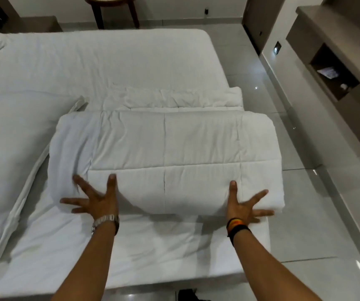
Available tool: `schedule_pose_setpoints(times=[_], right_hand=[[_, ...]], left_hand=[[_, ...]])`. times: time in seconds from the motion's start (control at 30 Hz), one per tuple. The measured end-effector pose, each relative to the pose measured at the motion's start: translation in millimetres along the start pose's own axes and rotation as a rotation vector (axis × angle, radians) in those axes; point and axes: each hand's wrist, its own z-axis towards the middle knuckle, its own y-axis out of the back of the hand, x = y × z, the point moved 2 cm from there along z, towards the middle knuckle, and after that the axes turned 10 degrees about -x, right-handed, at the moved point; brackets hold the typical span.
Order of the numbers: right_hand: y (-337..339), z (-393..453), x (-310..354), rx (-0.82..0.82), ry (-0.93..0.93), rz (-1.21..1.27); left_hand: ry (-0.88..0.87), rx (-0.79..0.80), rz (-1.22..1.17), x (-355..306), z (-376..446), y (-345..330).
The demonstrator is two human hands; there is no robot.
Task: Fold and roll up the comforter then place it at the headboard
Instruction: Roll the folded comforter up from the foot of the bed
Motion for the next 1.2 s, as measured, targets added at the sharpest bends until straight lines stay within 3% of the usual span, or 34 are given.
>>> schedule_pose_setpoints(times=[0.1, 0.2, 0.43, 0.6, 0.97, 1.2], right_hand=[[-20.0, 10.8, 23.9, -0.028, -0.074, 0.114], [-40.6, 28.6, 40.3, -0.066, -0.106, 0.102], [-75.2, 49.8, 46.5, -0.205, 0.028, 0.148], [-70.8, 49.6, 57.3, -0.201, 0.093, 0.199], [34.8, -27.7, 61.1, -0.163, 0.161, 0.351], [147.9, -113.5, -29.9, -0.172, 0.156, 0.323]], left_hand=[[0.214, -0.088, -0.082, -15.9, 23.5, -8.0], [0.3, -0.1, -0.077, -22.7, 46.0, -23.9], [0.217, -0.225, 0.006, -27.0, 55.3, -61.7], [0.129, -0.233, -0.042, -28.4, 64.1, -55.8], [-0.04, -0.123, -0.147, -34.6, 3.8, 59.4], [-0.045, -0.076, -0.08, 18.3, -64.9, 180.8]])
